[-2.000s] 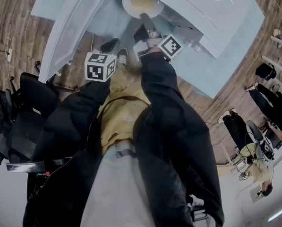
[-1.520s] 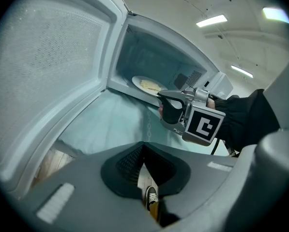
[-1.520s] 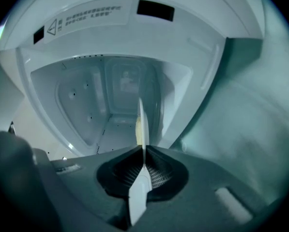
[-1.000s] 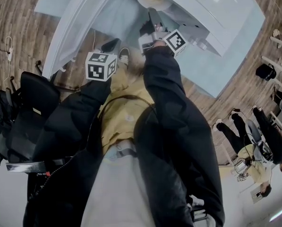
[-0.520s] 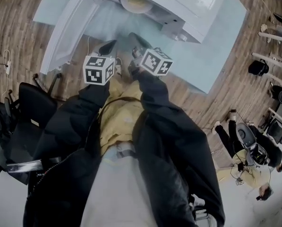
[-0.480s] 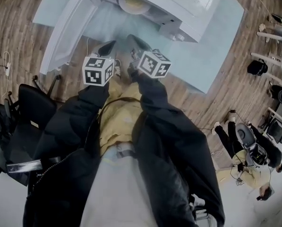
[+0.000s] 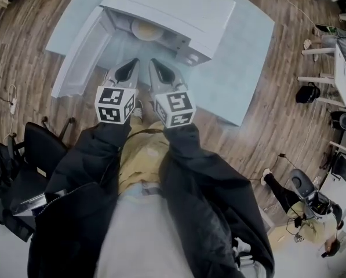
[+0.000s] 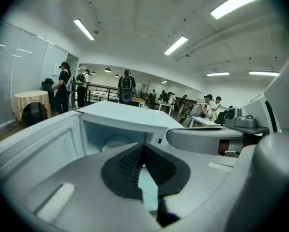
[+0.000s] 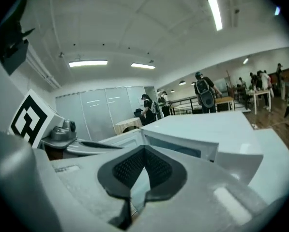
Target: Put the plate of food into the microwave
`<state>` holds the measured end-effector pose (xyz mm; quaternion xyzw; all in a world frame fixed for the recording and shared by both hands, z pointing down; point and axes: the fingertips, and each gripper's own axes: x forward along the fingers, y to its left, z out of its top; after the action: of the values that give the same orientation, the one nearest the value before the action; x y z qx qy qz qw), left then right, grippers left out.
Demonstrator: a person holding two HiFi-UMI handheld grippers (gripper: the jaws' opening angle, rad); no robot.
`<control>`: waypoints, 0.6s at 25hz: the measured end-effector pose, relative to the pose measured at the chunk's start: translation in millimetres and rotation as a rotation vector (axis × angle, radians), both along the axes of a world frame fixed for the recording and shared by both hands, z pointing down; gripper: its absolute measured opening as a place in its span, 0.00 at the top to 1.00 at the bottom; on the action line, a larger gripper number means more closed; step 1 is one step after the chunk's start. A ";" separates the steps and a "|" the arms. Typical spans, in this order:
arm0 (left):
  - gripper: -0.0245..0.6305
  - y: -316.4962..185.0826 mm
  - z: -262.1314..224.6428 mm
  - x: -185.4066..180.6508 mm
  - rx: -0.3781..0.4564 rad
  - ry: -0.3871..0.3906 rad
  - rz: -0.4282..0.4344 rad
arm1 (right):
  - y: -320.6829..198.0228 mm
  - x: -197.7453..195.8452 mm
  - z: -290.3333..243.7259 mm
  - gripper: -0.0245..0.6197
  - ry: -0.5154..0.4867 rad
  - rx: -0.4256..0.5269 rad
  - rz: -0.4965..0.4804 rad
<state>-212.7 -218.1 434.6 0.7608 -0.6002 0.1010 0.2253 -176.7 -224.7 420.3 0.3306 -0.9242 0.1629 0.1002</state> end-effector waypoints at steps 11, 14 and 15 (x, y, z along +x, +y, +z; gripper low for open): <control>0.97 -27.2 -94.8 47.4 0.257 -0.049 0.077 | -18.7 41.7 -98.2 0.97 0.007 0.287 0.050; 0.97 -32.0 -111.7 51.7 0.316 -0.076 0.079 | -22.2 48.7 -112.5 0.97 0.000 0.333 0.055; 0.97 -33.0 -116.1 52.1 0.330 -0.081 0.078 | -22.9 50.1 -116.4 0.97 -0.001 0.346 0.057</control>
<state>-160.5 -251.1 318.5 0.8055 -0.5871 0.0402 0.0690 -126.6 -247.5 303.9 0.3687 -0.9288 0.0045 0.0368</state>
